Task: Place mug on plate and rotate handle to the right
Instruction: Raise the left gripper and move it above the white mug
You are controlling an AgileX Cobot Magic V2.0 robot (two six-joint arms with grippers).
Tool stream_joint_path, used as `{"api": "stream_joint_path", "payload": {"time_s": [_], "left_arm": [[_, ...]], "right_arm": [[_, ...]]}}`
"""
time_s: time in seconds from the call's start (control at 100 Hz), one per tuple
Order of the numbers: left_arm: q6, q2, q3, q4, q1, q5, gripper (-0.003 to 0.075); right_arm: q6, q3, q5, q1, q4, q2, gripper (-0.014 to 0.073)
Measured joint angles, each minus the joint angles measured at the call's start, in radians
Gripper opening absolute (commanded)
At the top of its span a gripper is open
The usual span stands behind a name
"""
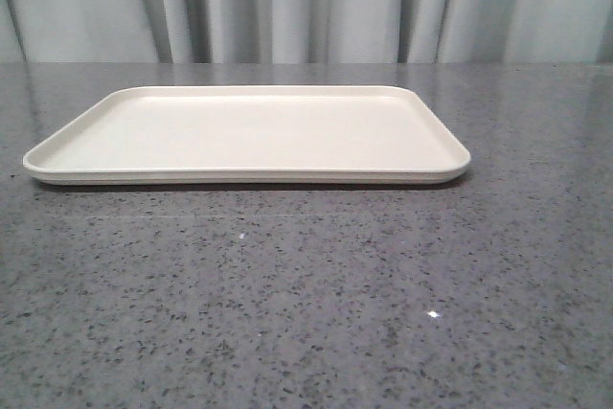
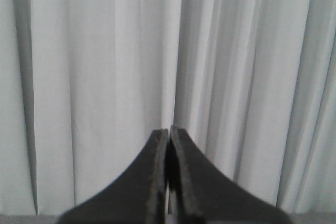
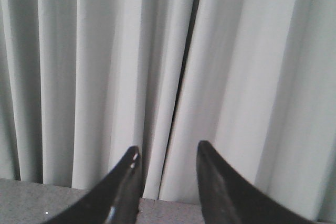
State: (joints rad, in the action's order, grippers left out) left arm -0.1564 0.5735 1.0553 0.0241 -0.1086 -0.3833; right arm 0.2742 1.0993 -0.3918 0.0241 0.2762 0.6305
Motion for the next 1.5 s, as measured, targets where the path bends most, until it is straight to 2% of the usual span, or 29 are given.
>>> {"api": "stream_joint_path", "payload": {"time_s": [0.13,0.22,0.47,0.58,0.73,0.96,1.15,1.34,1.5], "left_arm": [[0.000,0.045,0.050,0.000,0.000,-0.100,-0.0016],[0.000,0.072,0.088,0.000,0.000,-0.158,0.0024],[0.002,0.134,0.183,0.000,0.000,-0.269,0.0308],[0.002,0.148,0.209,0.000,0.000,-0.302,0.0372],[0.004,0.150,0.235,0.000,0.000,-0.327,0.0379],[0.006,0.176,0.324,-0.014,0.000,-0.461,0.0379],[0.021,0.244,0.451,-0.077,0.000,-0.615,0.0379],[0.028,0.339,0.573,-0.182,0.000,-0.836,0.0379],[0.048,0.397,0.580,-0.215,0.000,-0.892,0.0379]], "right_arm": [[0.017,0.000,0.011,0.000,-0.002,0.000,0.0309],[0.021,0.000,0.026,0.000,-0.002,0.000,0.0309],[0.025,0.000,0.036,0.000,-0.002,0.000,0.0309],[0.027,0.000,0.038,0.000,-0.002,0.000,0.0309],[0.029,0.000,0.068,0.000,-0.004,0.000,0.0309],[0.031,0.000,0.088,0.000,-0.004,0.000,0.0309],[0.031,0.000,0.088,0.000,-0.004,0.000,0.0309],[0.035,0.000,0.088,0.000,-0.004,0.000,0.0309],[0.035,0.000,0.080,0.000,-0.004,0.000,0.0309]]}}
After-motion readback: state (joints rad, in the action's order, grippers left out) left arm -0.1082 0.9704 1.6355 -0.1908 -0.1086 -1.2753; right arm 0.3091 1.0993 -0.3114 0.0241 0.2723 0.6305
